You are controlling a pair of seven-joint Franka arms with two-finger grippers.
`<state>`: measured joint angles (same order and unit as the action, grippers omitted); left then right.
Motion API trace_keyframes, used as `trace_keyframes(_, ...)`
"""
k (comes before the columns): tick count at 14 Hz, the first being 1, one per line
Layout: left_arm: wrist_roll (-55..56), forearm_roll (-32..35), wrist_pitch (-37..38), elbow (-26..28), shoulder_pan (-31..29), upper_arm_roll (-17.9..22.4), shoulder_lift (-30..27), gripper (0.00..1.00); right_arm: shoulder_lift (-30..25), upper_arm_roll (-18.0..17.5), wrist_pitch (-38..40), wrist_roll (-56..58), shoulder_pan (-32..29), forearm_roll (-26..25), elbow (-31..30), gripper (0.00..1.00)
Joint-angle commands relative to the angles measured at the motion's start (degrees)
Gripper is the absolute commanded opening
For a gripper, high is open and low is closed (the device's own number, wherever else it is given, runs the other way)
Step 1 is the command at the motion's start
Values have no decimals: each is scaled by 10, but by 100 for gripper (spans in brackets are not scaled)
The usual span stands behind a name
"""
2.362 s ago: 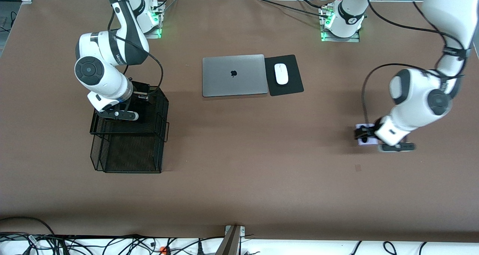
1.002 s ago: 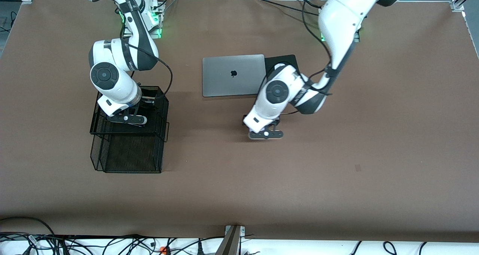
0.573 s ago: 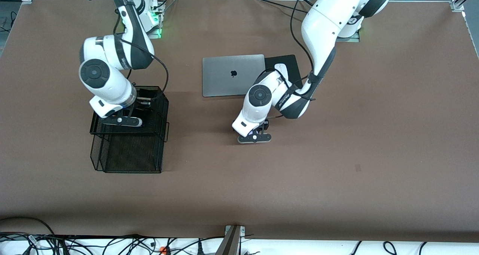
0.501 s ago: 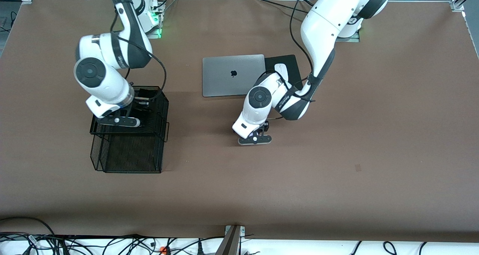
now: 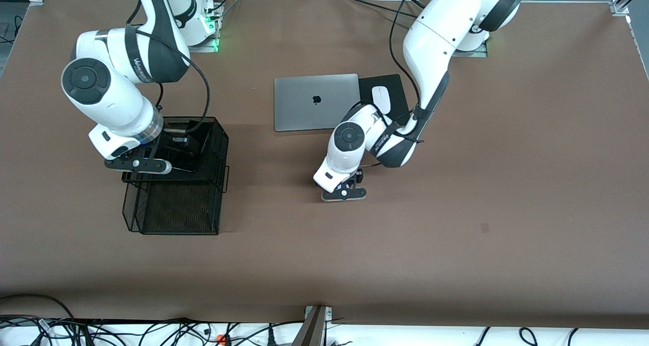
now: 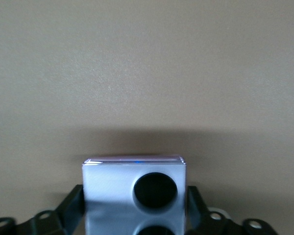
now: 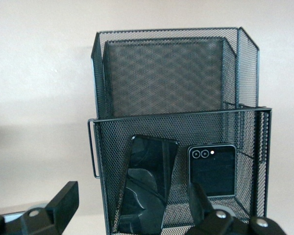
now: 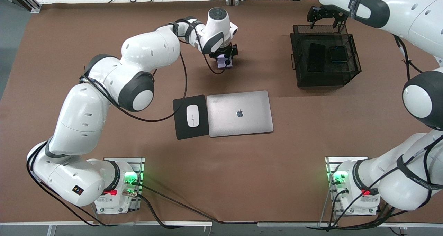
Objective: Place phones with both arms
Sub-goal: 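Lower the tall phone into the basket while the left gripper carries the white phone, then release the white phone mid-table while the right gripper reaches toward it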
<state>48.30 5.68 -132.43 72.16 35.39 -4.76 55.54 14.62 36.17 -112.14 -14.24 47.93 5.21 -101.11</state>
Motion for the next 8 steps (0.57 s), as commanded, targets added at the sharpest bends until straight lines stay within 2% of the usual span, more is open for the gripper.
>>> trace_keyframes(1, 47, 18, 9, -19, 47, 44, 9, 100, -5, 3, 43, 18, -22, 31, 45, 100)
trace_keyframes(3, 47, 17, 26, -19, 44, 44, -2, 100, 17, 3, 112, 19, -50, 65, 108, 100)
trace_keyframes(5, 41, 18, 81, -21, 36, 45, -17, 100, 38, 2, 160, 31, -82, 117, 151, 100)
trace_keyframes(8, 33, 21, 110, -16, 13, 45, -39, 100, 75, 1, 192, 60, -109, 141, 200, 100)
